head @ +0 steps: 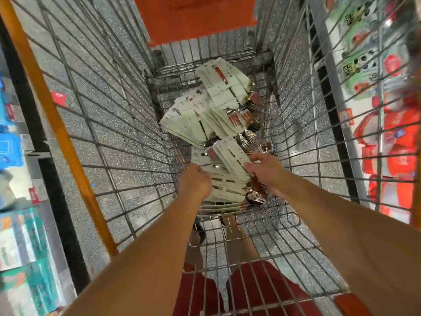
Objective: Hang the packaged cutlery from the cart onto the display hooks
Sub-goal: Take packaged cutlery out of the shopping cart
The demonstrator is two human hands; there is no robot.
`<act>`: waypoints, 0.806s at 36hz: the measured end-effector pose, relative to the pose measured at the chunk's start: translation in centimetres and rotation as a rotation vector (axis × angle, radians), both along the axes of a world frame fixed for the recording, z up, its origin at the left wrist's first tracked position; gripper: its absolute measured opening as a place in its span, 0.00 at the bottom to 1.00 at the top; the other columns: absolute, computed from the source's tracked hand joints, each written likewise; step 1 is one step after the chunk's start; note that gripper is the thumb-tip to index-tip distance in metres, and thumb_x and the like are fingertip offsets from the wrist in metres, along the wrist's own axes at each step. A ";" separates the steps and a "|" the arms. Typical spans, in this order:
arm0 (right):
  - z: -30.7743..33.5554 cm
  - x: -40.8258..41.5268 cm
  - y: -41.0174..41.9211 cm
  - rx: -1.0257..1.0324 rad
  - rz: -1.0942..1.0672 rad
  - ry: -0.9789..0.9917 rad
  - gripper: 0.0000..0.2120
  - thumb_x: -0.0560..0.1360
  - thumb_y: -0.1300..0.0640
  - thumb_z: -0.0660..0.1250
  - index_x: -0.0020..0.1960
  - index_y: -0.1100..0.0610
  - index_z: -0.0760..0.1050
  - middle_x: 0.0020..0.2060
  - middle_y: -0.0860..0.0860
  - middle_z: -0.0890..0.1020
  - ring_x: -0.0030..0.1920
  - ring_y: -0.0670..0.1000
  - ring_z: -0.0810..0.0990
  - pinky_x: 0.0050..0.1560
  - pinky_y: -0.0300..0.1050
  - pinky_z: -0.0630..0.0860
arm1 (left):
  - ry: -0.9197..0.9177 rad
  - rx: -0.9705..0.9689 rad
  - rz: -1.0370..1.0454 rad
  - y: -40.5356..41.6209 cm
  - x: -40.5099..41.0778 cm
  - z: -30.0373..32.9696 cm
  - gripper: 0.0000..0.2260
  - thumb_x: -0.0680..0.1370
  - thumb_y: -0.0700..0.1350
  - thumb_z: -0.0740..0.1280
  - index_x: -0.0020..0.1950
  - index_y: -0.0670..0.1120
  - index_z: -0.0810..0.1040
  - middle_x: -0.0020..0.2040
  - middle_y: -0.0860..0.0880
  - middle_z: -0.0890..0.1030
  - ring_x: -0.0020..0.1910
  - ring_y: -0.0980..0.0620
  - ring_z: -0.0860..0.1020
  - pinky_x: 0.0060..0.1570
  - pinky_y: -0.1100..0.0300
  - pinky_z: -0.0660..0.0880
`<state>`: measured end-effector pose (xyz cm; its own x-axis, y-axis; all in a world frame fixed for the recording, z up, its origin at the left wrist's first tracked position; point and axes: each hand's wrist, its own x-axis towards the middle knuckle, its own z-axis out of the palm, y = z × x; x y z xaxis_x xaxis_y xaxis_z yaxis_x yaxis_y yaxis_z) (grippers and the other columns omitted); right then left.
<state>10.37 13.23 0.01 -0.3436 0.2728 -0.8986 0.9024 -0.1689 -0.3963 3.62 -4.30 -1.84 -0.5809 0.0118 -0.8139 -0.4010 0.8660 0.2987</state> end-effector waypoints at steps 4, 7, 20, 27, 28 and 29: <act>-0.3 0.1 0.1 0.035 0.012 0.022 0.05 0.80 0.55 0.66 0.55 0.53 0.76 0.41 0.47 0.76 0.39 0.45 0.75 0.30 0.36 0.71 | 0.012 0.020 0.023 0.0 -0.2 0.0 0.07 0.82 0.47 0.64 0.57 0.45 0.74 0.45 0.48 0.78 0.39 0.52 0.78 0.34 0.59 0.74; -0.3 -0.3 -0.2 0.097 -0.020 0.020 0.05 0.79 0.54 0.67 0.53 0.54 0.78 0.40 0.47 0.78 0.39 0.44 0.76 0.38 0.38 0.73 | -0.002 -0.004 0.023 0.3 -0.4 0.2 0.11 0.81 0.44 0.66 0.62 0.44 0.72 0.51 0.47 0.78 0.38 0.54 0.76 0.30 0.63 0.69; 5.5 -4.3 -0.4 -0.090 -0.151 0.153 0.09 0.78 0.53 0.68 0.52 0.59 0.80 0.49 0.56 0.84 0.49 0.53 0.81 0.56 0.49 0.78 | -0.267 0.551 0.476 4.8 -3.6 7.0 0.25 0.80 0.66 0.54 0.51 0.51 0.83 0.51 0.47 0.85 0.53 0.46 0.82 0.58 0.50 0.76; 11.9 -6.8 -0.2 -0.198 -0.178 0.256 0.11 0.77 0.57 0.68 0.58 0.59 0.79 0.58 0.60 0.81 0.58 0.58 0.81 0.60 0.52 0.78 | -0.264 0.711 0.577 5.0 -7.1 12.1 0.26 0.78 0.64 0.61 0.64 0.46 0.80 0.57 0.42 0.84 0.58 0.42 0.82 0.65 0.45 0.75; 13.0 -7.0 -0.1 -0.201 -0.163 0.287 0.12 0.78 0.58 0.67 0.60 0.60 0.78 0.59 0.61 0.80 0.59 0.57 0.81 0.55 0.47 0.81 | -0.260 0.724 0.570 5.0 -7.6 13.3 0.26 0.78 0.64 0.61 0.64 0.46 0.80 0.58 0.42 0.84 0.59 0.41 0.81 0.65 0.45 0.74; 13.8 -7.3 0.0 -0.209 -0.158 0.315 0.13 0.79 0.60 0.66 0.62 0.63 0.77 0.60 0.62 0.79 0.59 0.56 0.80 0.48 0.41 0.82 | -0.260 0.752 0.566 5.0 -8.1 14.2 0.26 0.78 0.64 0.62 0.65 0.46 0.79 0.59 0.42 0.83 0.61 0.40 0.80 0.66 0.44 0.74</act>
<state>3.04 13.22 13.82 -0.5794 0.1675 -0.7977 0.6988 -0.4018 -0.5919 -4.48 0.69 12.39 -0.4643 0.3551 -0.8113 -0.8303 0.1442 0.5383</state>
